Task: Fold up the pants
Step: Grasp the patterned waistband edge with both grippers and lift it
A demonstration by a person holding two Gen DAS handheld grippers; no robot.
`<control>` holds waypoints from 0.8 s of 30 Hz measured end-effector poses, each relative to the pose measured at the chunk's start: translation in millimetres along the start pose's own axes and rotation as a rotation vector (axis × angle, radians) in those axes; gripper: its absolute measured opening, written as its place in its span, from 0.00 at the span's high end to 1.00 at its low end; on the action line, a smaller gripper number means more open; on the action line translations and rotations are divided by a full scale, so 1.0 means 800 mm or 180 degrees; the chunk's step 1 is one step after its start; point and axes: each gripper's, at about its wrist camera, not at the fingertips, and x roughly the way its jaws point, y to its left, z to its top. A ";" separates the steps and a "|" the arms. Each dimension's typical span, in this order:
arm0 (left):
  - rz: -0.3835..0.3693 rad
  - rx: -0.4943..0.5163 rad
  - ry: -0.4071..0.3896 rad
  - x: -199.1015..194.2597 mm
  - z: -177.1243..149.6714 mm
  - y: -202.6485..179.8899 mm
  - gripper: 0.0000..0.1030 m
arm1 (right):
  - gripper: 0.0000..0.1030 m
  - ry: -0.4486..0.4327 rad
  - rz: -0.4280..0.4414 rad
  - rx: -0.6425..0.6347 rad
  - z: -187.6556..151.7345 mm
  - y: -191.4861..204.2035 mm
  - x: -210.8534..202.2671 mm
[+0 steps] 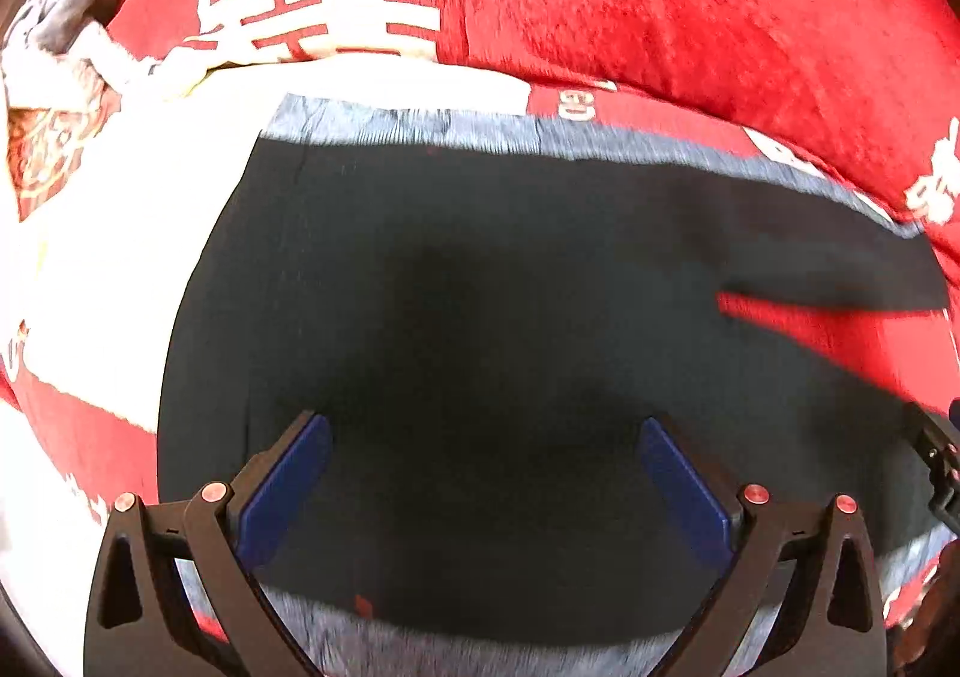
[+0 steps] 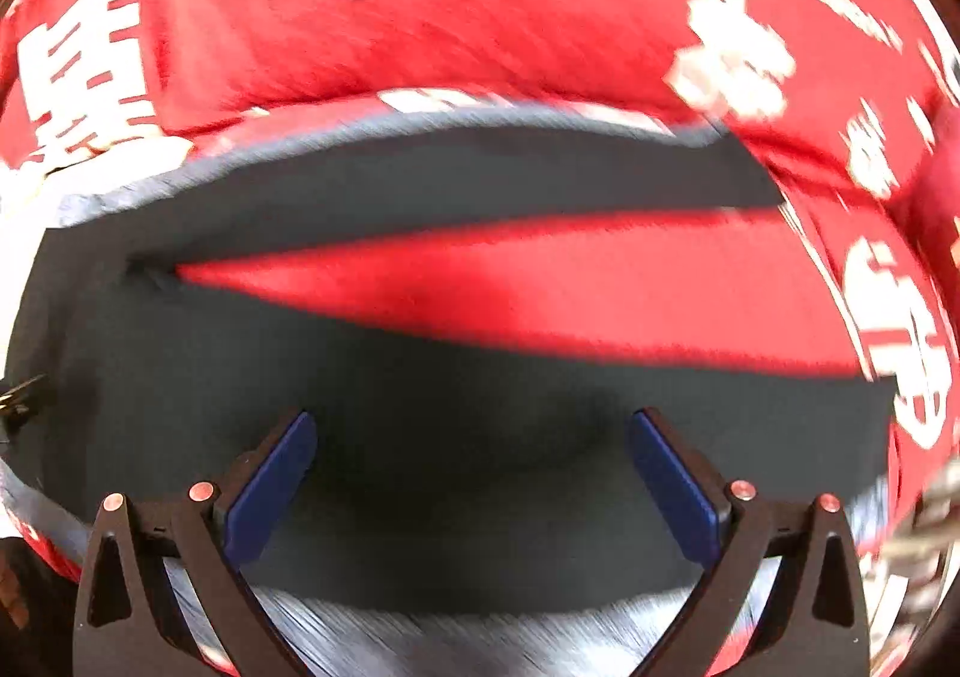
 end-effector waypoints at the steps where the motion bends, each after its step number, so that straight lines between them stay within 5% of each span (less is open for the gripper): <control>1: 0.0042 -0.0009 0.0031 0.005 0.012 0.000 0.00 | 0.00 0.0012 0.0055 -0.0061 0.020 0.013 0.006; 13: 0.0117 -0.0211 0.0200 0.077 0.118 0.028 0.00 | 0.00 0.0200 0.0403 -0.0778 0.151 0.101 0.105; 20: 0.0077 -0.0113 0.0217 0.096 0.128 0.027 0.00 | 0.00 0.0307 0.1020 -0.1956 0.189 0.192 0.147; 24: 0.0060 -0.0128 0.0267 0.105 0.133 0.030 0.00 | 0.00 0.0396 0.1121 -0.2441 0.192 0.236 0.166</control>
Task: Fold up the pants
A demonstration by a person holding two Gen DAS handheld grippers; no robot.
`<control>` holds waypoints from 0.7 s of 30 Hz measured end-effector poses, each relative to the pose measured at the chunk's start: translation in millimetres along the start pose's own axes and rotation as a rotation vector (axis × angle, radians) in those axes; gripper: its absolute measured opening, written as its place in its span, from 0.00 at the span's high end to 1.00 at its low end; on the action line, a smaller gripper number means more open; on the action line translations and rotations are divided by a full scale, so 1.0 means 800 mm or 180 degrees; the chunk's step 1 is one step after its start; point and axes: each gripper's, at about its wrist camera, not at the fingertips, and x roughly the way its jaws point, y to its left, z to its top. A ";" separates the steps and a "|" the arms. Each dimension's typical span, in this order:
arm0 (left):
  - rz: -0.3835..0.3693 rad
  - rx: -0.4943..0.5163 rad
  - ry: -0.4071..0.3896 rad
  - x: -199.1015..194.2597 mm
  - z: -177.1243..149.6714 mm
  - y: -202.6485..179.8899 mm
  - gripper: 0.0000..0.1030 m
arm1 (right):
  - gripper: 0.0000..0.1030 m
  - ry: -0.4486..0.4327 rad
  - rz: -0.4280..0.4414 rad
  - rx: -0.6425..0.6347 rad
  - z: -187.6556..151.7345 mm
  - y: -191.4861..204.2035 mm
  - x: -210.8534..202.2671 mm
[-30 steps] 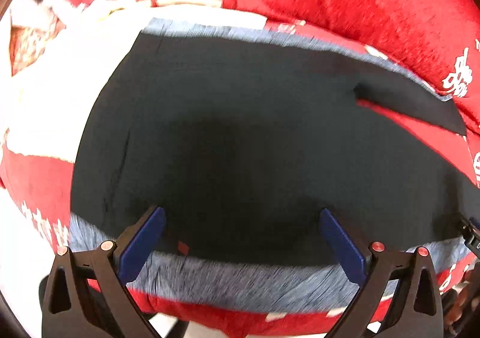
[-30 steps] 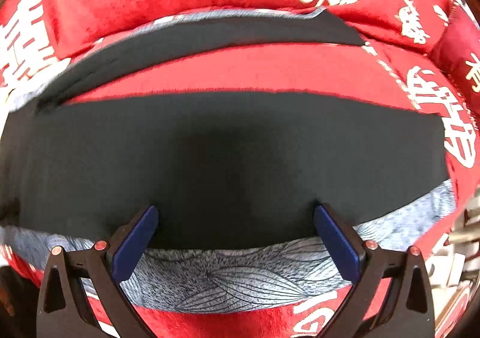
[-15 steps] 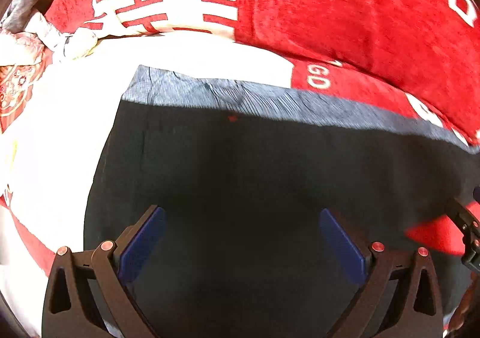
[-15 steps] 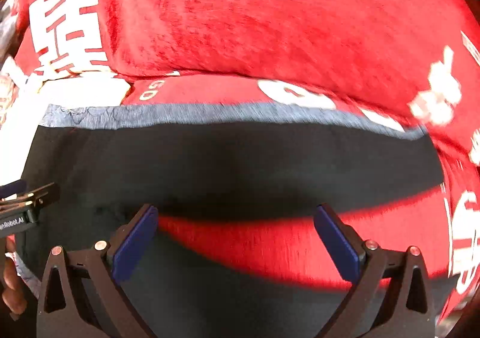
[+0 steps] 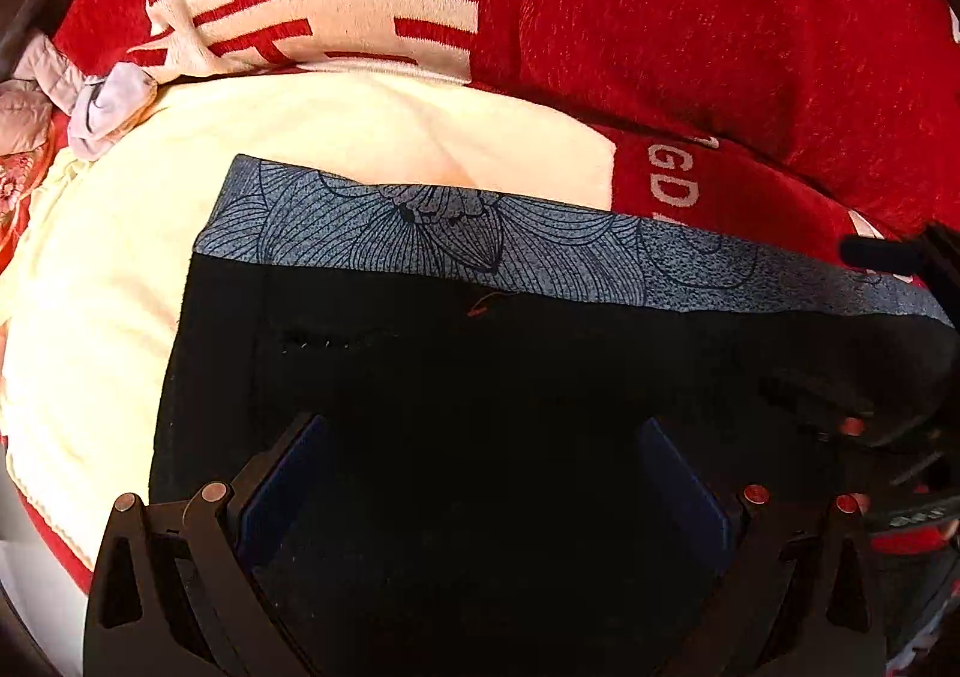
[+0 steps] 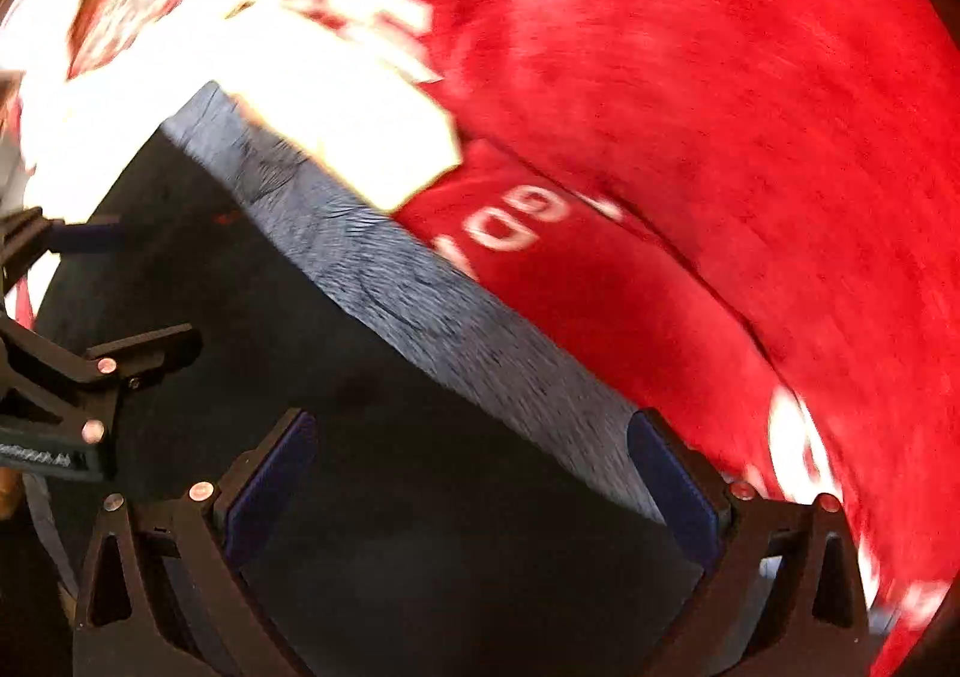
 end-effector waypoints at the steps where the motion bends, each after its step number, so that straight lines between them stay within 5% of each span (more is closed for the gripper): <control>1: 0.0013 0.0008 -0.0013 0.001 0.002 0.000 0.00 | 0.00 0.0035 0.0045 -0.0071 0.007 0.003 0.008; 17: 0.0035 0.0036 -0.0105 0.024 0.021 -0.004 0.00 | 0.02 0.0158 0.0634 -0.0345 0.038 0.003 0.066; 19: 0.0045 0.0052 -0.0118 0.023 0.017 -0.003 0.00 | 0.11 0.0143 0.0746 -0.0440 0.041 0.005 0.063; 21: 0.0021 0.0027 -0.0125 0.020 0.016 -0.001 0.00 | 0.35 0.0096 0.0825 -0.0537 0.035 0.008 0.052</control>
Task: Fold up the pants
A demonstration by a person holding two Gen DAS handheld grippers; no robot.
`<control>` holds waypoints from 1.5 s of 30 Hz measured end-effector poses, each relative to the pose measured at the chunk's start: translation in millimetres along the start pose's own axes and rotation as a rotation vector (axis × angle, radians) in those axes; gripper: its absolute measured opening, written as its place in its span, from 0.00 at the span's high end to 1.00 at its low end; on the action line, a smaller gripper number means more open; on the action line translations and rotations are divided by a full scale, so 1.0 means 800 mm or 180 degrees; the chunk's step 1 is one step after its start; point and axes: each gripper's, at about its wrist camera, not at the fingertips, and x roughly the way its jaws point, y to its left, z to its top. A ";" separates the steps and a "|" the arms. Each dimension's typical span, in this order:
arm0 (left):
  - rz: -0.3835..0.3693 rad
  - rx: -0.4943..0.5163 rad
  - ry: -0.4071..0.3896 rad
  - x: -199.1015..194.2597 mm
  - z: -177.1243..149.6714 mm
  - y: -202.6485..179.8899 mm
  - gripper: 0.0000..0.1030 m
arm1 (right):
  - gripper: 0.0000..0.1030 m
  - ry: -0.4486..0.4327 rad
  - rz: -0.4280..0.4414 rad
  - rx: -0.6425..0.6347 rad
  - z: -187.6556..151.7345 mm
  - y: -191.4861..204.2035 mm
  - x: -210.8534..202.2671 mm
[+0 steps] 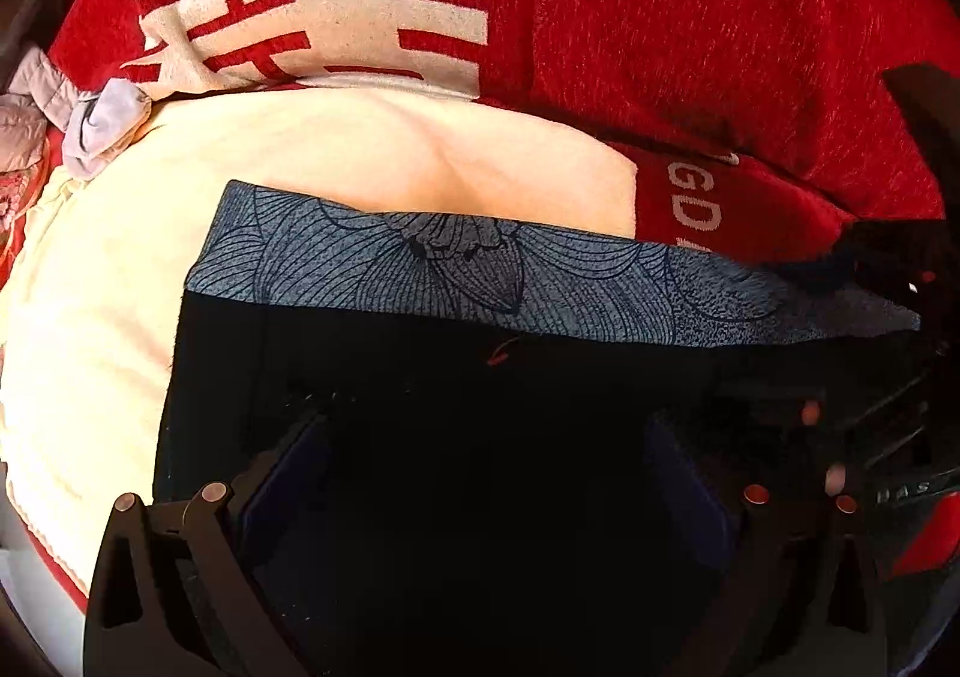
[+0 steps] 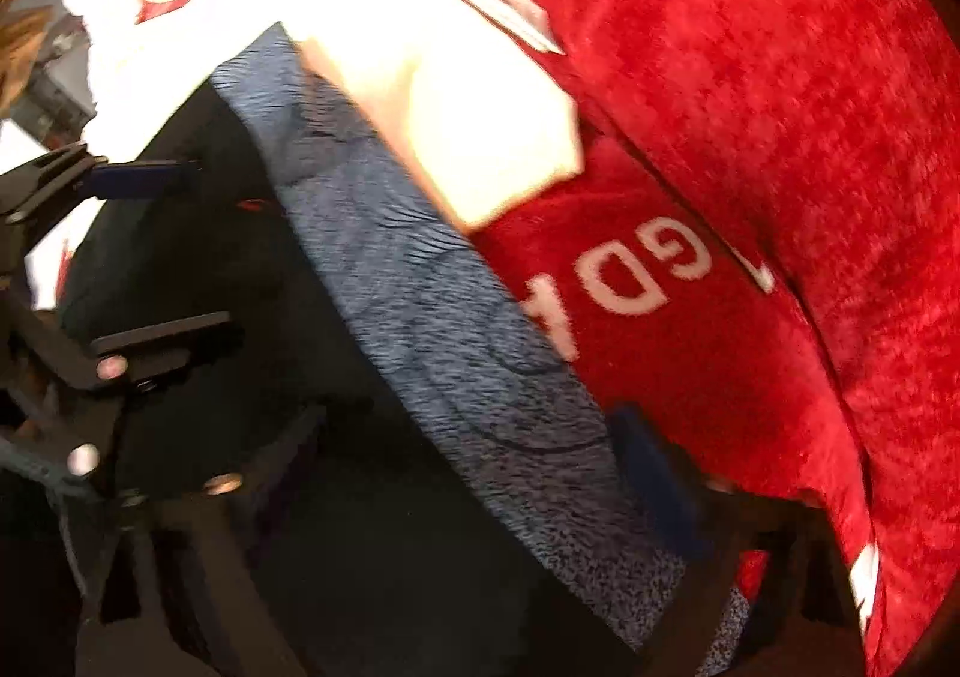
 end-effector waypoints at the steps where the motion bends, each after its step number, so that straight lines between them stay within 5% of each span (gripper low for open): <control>1: -0.0018 -0.0026 -0.0003 -0.001 0.000 0.002 0.00 | 0.50 0.0004 -0.0033 -0.0055 -0.002 0.001 -0.005; 7: -0.0194 -0.0176 -0.0025 -0.016 0.000 0.021 0.00 | 0.93 -0.0083 -0.0421 -0.0142 -0.012 0.024 -0.032; 13: -0.0647 -0.0581 0.0101 -0.021 0.027 0.042 0.00 | 0.93 -0.0380 -0.0721 -0.0262 -0.040 0.071 -0.066; 21: -0.0904 -0.1046 0.0450 -0.001 0.070 0.026 0.00 | 0.93 -0.0568 -0.1040 -0.0329 -0.058 0.108 -0.086; 22: -0.0907 -0.1055 0.0444 -0.004 0.072 0.022 0.00 | 0.93 -0.0582 -0.1096 -0.0373 -0.061 0.116 -0.085; 24: -0.0516 -0.0931 0.0573 0.010 0.075 0.009 0.02 | 0.93 -0.0623 -0.1184 -0.0402 -0.067 0.125 -0.085; 25: -0.0285 -0.0904 0.0743 0.027 0.072 0.003 0.11 | 0.94 -0.0634 -0.1208 -0.0402 -0.071 0.129 -0.088; 26: -0.0203 -0.0882 0.0807 0.035 0.068 0.001 0.43 | 0.94 -0.0638 -0.1236 -0.0409 -0.074 0.131 -0.088; 30: -0.0371 -0.0808 0.0595 0.011 0.049 0.003 0.75 | 0.94 -0.0675 -0.1326 -0.0400 -0.078 0.139 -0.089; 33: -0.0434 -0.0792 0.0460 -0.012 0.029 0.007 0.80 | 0.80 -0.0662 -0.1178 -0.0336 -0.081 0.133 -0.100; 35: -0.0434 -0.0812 0.0444 -0.016 0.020 0.007 0.81 | 0.22 -0.0667 -0.1156 -0.0260 -0.084 0.118 -0.109; 36: -0.0416 -0.0809 0.0432 -0.014 0.017 0.005 0.81 | 0.13 -0.0688 -0.1131 -0.0245 -0.085 0.112 -0.113; 45: -0.0398 -0.0746 0.0372 -0.025 0.007 0.006 0.82 | 0.15 0.0064 -0.0784 -0.0153 -0.073 0.052 -0.079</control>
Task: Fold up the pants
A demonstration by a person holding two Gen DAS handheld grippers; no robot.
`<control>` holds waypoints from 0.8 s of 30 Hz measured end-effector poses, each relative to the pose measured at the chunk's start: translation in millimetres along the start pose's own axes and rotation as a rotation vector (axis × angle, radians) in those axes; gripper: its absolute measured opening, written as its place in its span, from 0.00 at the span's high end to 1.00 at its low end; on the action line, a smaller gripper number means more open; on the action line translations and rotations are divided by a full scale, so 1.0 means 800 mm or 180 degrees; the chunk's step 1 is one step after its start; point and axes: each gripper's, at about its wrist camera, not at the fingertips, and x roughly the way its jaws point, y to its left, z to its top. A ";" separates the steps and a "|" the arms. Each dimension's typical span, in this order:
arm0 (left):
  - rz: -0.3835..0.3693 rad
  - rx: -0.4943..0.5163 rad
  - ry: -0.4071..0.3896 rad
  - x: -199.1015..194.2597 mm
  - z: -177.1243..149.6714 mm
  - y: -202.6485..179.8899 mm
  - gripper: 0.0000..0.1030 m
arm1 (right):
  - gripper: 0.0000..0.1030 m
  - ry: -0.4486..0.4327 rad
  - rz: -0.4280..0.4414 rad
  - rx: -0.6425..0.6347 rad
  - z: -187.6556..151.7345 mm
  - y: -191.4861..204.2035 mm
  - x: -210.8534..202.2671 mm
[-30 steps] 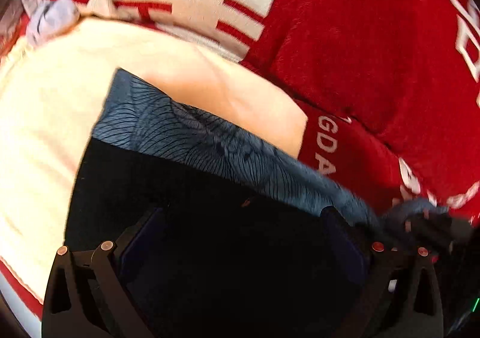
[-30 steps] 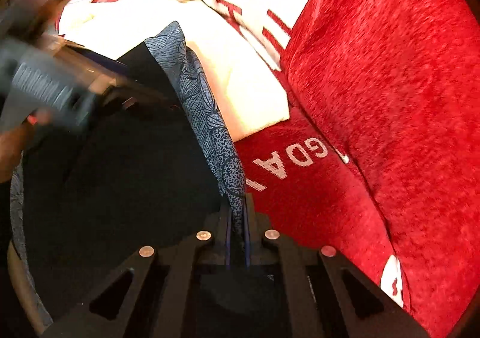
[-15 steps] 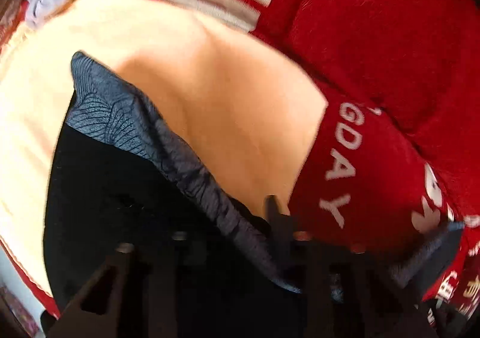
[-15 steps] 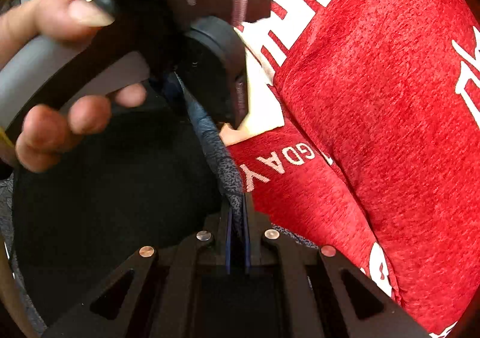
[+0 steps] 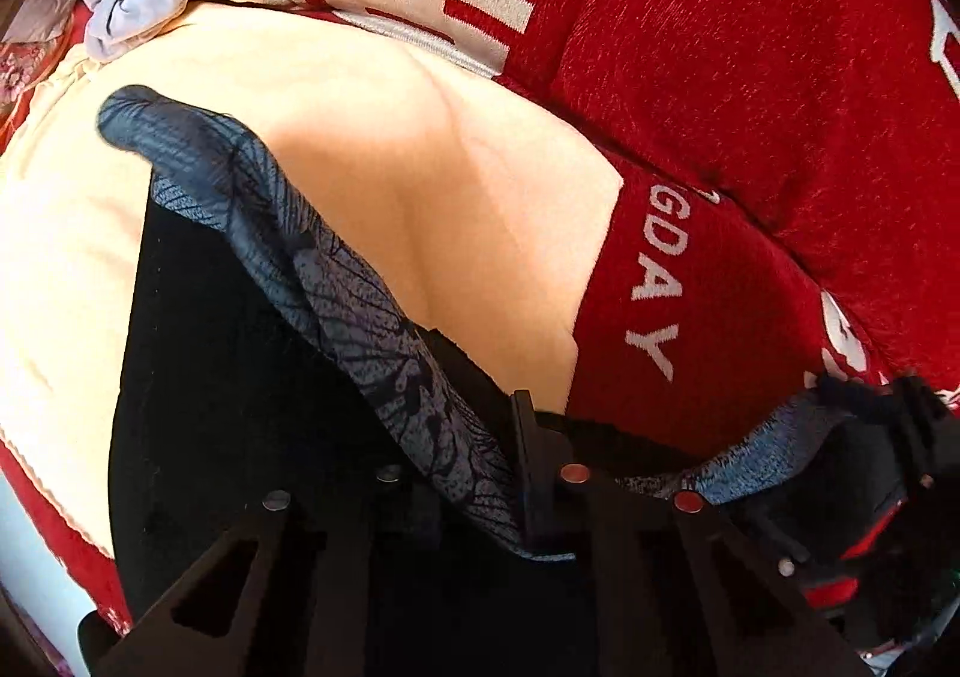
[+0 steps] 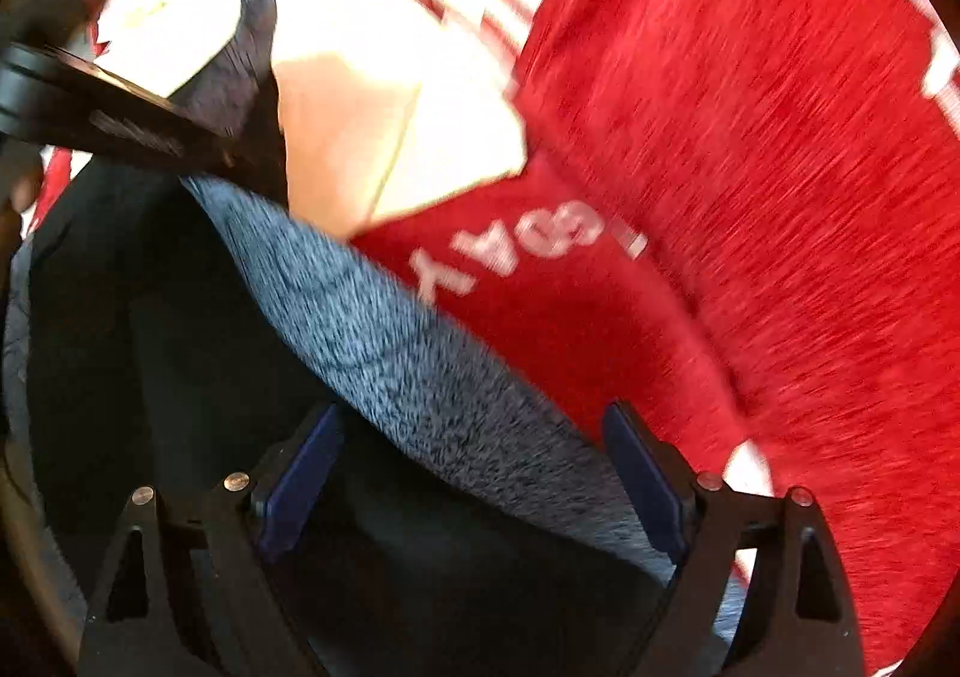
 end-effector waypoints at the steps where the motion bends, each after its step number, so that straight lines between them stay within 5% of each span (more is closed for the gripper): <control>1: -0.0046 0.0003 -0.0005 -0.005 -0.004 0.002 0.82 | 0.53 0.0013 0.0056 -0.0018 -0.003 0.005 -0.002; 2: -0.0068 0.0005 -0.0012 -0.009 -0.008 0.004 0.83 | 0.71 0.0017 0.0100 0.0007 -0.002 0.008 -0.007; 5: -0.0189 0.0035 -0.0120 -0.037 -0.027 0.013 0.83 | 0.80 -0.0198 -0.0013 -0.0097 -0.018 0.033 -0.043; 11: -0.0588 0.0055 -0.0395 -0.114 -0.094 0.042 0.83 | 0.83 -0.0735 -0.0463 0.0032 -0.067 0.111 -0.134; 14: -0.0829 -0.0024 -0.0456 -0.133 -0.147 0.075 0.83 | 0.83 -0.0866 -0.0876 0.0049 -0.102 0.190 -0.154; 17: -0.1054 -0.0143 -0.0388 -0.123 -0.196 0.110 0.83 | 0.83 -0.0804 -0.1352 0.0036 -0.130 0.259 -0.139; 22: -0.1069 -0.0295 0.0039 -0.052 -0.252 0.150 0.82 | 0.82 -0.0473 -0.1515 0.0284 -0.166 0.322 -0.081; 24: -0.1224 -0.0402 -0.0048 -0.044 -0.262 0.163 0.77 | 0.80 -0.0463 -0.1718 0.0278 -0.172 0.336 -0.066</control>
